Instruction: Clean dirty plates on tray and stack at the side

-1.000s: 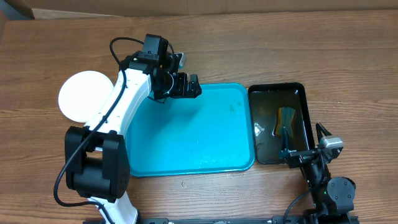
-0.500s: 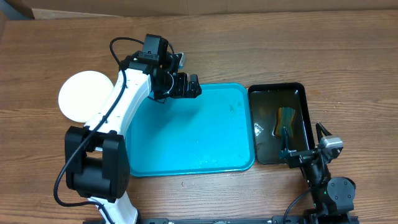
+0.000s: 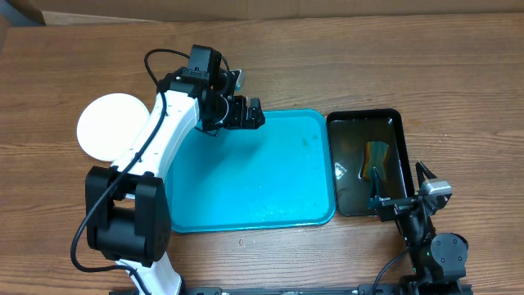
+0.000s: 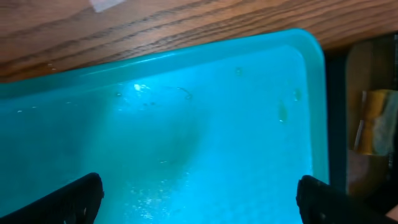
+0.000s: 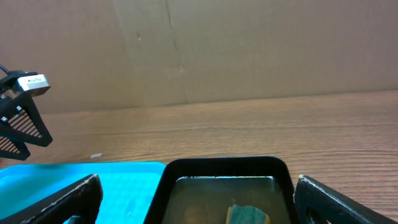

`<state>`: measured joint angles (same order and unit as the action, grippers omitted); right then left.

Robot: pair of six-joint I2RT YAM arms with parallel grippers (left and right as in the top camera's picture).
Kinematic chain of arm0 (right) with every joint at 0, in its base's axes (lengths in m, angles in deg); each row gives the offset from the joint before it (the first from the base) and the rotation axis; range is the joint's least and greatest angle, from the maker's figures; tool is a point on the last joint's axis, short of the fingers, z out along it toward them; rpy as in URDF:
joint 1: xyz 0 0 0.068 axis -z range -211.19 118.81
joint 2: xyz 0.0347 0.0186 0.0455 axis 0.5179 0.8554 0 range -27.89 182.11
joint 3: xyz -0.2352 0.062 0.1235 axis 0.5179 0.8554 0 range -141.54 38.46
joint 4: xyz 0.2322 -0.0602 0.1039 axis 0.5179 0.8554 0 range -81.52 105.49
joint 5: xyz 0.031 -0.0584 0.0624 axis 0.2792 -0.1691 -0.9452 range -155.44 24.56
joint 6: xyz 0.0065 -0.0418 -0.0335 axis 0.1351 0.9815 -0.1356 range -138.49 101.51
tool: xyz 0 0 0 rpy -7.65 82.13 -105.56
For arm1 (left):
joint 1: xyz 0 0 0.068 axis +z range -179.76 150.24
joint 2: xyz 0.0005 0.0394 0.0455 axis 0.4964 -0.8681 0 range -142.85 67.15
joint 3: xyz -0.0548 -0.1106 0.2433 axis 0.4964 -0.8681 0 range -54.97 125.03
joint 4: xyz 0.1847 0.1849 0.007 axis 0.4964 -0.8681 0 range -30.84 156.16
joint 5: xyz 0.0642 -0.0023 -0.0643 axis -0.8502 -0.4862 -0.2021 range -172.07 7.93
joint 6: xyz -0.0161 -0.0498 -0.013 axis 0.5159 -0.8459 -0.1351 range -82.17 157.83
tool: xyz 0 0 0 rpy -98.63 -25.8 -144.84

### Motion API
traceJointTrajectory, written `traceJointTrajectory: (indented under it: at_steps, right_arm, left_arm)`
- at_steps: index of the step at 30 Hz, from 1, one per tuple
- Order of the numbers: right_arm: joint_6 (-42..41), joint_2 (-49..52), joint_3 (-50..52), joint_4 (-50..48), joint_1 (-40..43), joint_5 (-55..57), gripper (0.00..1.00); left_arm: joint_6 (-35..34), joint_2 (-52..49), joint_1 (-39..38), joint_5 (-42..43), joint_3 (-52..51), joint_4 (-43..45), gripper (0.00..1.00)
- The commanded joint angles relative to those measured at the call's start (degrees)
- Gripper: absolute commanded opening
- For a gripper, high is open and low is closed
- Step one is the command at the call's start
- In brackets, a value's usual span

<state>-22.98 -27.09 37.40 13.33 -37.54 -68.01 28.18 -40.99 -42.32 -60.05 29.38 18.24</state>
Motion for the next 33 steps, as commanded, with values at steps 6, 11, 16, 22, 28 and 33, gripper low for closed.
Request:
traceJointTrajectory:
  at_steps: [6,11,16,22,28,33]
  right_arm:
    - [-0.15,-0.57,0.59,-0.20,0.42,0.07,1.00]
    - [-0.15,-0.57,0.59,-0.17,0.42,0.09,1.00]
    - [-0.15,-0.57,0.59,-0.20,0.42,0.07,1.00]
    - [-0.15,-0.57,0.59,-0.20,0.42,0.07,1.00]
    - [-0.15,-0.57,0.59,-0.20,0.42,0.09,1.00]
    - [-0.15,-0.57,0.59,-0.20,0.42,0.09,1.00]
  left_arm:
    - [0.44,19.28,-1.66,-7.58,-0.33,0.20,1.00]
    - [0.46,34.45,0.02,-16.39,-0.33,0.13,1.00]
    - [0.46,47.78,4.13,-20.48,-1.11,-1.05,1.00]
    - [0.92,61.27,8.48,-21.09,-12.39,-3.67,1.00]
    - [0.83,77.37,9.22,-20.90,-32.76,5.22,1.00]
    - [-1.20,88.94,9.22,-20.52,-48.41,22.64,1.00]
